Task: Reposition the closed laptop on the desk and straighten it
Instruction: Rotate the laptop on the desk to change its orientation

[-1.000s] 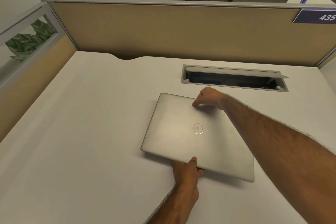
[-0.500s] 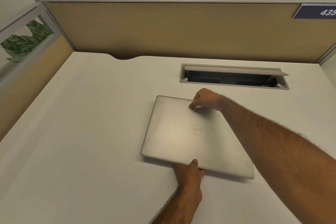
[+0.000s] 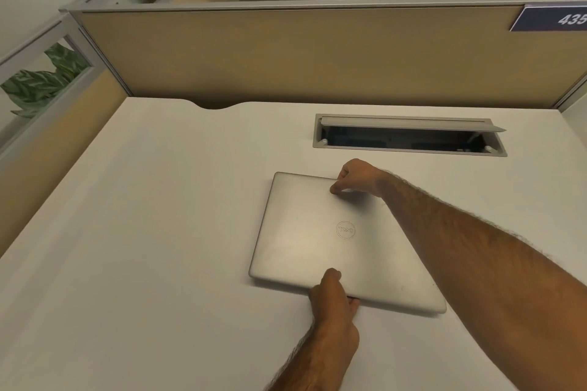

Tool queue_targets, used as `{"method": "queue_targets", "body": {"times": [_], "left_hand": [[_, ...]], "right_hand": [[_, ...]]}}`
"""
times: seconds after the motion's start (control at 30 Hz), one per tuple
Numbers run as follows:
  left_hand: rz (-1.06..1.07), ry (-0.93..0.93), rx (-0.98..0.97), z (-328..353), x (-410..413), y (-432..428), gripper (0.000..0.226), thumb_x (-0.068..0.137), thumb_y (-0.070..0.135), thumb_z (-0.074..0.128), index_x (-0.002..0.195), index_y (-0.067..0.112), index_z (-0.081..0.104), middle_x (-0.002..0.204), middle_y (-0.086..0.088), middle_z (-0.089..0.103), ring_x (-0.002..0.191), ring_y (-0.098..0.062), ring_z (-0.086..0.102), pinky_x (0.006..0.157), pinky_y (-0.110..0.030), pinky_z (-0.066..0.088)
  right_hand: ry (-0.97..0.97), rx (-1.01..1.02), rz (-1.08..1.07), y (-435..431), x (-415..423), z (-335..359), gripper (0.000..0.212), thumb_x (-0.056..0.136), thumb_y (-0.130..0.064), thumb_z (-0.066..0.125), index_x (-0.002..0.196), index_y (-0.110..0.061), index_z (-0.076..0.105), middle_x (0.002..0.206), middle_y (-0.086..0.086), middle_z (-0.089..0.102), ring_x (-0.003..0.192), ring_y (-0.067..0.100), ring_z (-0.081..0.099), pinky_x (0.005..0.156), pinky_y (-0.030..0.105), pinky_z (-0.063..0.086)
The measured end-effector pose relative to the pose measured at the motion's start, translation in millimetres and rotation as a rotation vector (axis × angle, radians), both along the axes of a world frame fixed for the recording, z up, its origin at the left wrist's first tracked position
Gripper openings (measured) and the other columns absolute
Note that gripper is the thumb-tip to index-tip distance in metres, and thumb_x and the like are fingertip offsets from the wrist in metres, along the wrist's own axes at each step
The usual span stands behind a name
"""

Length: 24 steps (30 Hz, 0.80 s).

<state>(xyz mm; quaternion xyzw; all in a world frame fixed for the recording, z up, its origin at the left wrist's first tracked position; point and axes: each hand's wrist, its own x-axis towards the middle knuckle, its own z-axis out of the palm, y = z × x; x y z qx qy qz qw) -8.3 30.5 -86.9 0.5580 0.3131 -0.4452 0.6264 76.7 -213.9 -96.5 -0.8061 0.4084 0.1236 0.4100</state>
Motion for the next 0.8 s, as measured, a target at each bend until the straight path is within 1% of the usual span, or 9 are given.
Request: {"method": "queue_targets", "body": {"times": [0.07,0.17,0.23,0.3,0.4,0.5,0.57,0.67,0.8], "left_hand": [[0.021,0.024,-0.006,2.3,0.9,-0.2,0.013,0.088,0.017,0.060,0.100,0.011,0.062,0.098,-0.012,0.063,0.089,-0.028,0.061,0.073,-0.034,0.056],[0.064,0.045,-0.013,6.2,0.9,-0.2,0.011,0.088,0.020,0.062,0.098,0.013,0.061,0.099,-0.012,0.063,0.092,-0.028,0.061,0.075,-0.035,0.055],[0.097,0.065,-0.023,8.3,0.7,-1.3,0.009,0.088,0.020,0.062,0.096,0.014,0.060,0.099,-0.011,0.064,0.094,-0.028,0.062,0.084,-0.037,0.054],[0.124,0.079,-0.032,10.4,-0.3,-2.9,0.010,0.088,0.019,0.062,0.097,0.015,0.061,0.101,-0.010,0.065,0.094,-0.028,0.062,0.089,-0.038,0.054],[0.147,0.071,-0.043,11.9,-2.3,-4.0,0.015,0.090,0.017,0.059,0.104,0.013,0.062,0.100,-0.009,0.065,0.093,-0.027,0.062,0.089,-0.037,0.053],[0.155,0.066,-0.032,13.8,-3.0,-4.5,0.019,0.091,0.017,0.057,0.109,0.012,0.059,0.101,-0.008,0.064,0.097,-0.027,0.061,0.099,-0.038,0.050],[0.158,0.061,-0.021,16.9,-4.1,-3.4,0.019,0.092,0.015,0.056,0.110,0.011,0.059,0.100,-0.008,0.064,0.095,-0.026,0.061,0.099,-0.037,0.050],[0.129,0.057,-0.014,18.4,-4.6,2.1,0.018,0.091,0.012,0.057,0.109,0.010,0.060,0.104,-0.009,0.063,0.096,-0.024,0.059,0.103,-0.036,0.049],[0.054,0.076,-0.049,14.1,2.1,8.3,0.015,0.090,0.011,0.059,0.104,0.007,0.062,0.106,-0.013,0.062,0.096,-0.026,0.059,0.110,-0.039,0.047]], "right_hand": [[-0.003,-0.005,-0.002,-0.1,0.3,-2.2,0.041,0.074,-0.033,0.083,0.099,-0.003,0.069,0.108,0.013,0.068,0.090,0.022,0.057,0.070,0.031,0.045],[0.001,-0.012,0.008,0.0,0.2,-3.9,0.043,0.077,-0.033,0.082,0.101,0.000,0.070,0.107,0.014,0.069,0.088,0.021,0.057,0.073,0.033,0.046],[0.005,-0.017,0.024,0.6,0.3,-4.4,0.040,0.077,-0.032,0.081,0.099,-0.001,0.070,0.105,0.013,0.069,0.087,0.021,0.057,0.070,0.030,0.045],[0.011,-0.029,0.037,1.7,0.1,-4.5,0.037,0.077,-0.032,0.081,0.096,-0.002,0.069,0.099,0.011,0.067,0.085,0.021,0.057,0.068,0.028,0.043],[0.013,-0.052,0.044,3.1,-0.5,-4.9,0.037,0.076,-0.032,0.080,0.093,-0.001,0.070,0.089,0.008,0.064,0.081,0.021,0.056,0.069,0.031,0.043],[0.022,-0.094,0.049,4.9,-2.0,-7.4,0.032,0.073,-0.037,0.079,0.086,-0.011,0.067,0.092,0.005,0.065,0.090,0.024,0.060,0.075,0.034,0.048],[0.038,-0.138,0.052,7.3,-3.3,-8.5,0.031,0.071,-0.042,0.077,0.082,-0.017,0.062,0.095,0.003,0.065,0.096,0.026,0.061,0.082,0.039,0.050],[0.060,-0.216,0.060,14.2,-6.5,-8.1,0.033,0.073,-0.047,0.073,0.090,-0.022,0.063,0.103,0.002,0.065,0.102,0.026,0.059,0.089,0.040,0.048],[0.036,-0.329,0.040,26.3,-17.0,-7.8,0.042,0.079,-0.048,0.067,0.113,-0.023,0.067,0.119,0.003,0.063,0.113,0.027,0.055,0.096,0.041,0.043]]}}
